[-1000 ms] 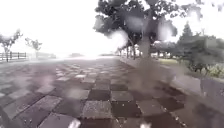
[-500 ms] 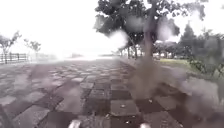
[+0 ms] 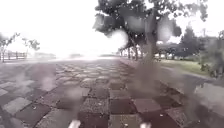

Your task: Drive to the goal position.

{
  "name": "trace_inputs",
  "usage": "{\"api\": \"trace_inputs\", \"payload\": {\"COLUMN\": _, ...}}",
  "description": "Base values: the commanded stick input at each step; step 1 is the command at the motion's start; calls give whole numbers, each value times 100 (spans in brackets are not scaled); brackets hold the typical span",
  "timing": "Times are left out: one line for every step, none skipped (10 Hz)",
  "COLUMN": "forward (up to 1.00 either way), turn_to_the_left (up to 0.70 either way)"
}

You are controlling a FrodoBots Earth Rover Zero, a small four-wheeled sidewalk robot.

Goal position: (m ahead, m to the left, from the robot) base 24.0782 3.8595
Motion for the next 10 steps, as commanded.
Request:
{"api": "trace_inputs", "payload": {"forward": 70, "turn_to_the_left": 0}}
{"api": "trace_inputs", "payload": {"forward": 70, "turn_to_the_left": 0}}
{"api": "trace_inputs", "payload": {"forward": 70, "turn_to_the_left": 0}}
{"api": "trace_inputs", "payload": {"forward": 70, "turn_to_the_left": 0}}
{"api": "trace_inputs", "payload": {"forward": 70, "turn_to_the_left": 0}}
{"api": "trace_inputs", "payload": {"forward": 70, "turn_to_the_left": 0}}
{"api": "trace_inputs", "payload": {"forward": 70, "turn_to_the_left": 0}}
{"api": "trace_inputs", "payload": {"forward": 70, "turn_to_the_left": 0}}
{"api": "trace_inputs", "payload": {"forward": 70, "turn_to_the_left": 0}}
{"api": "trace_inputs", "payload": {"forward": 70, "turn_to_the_left": 0}}
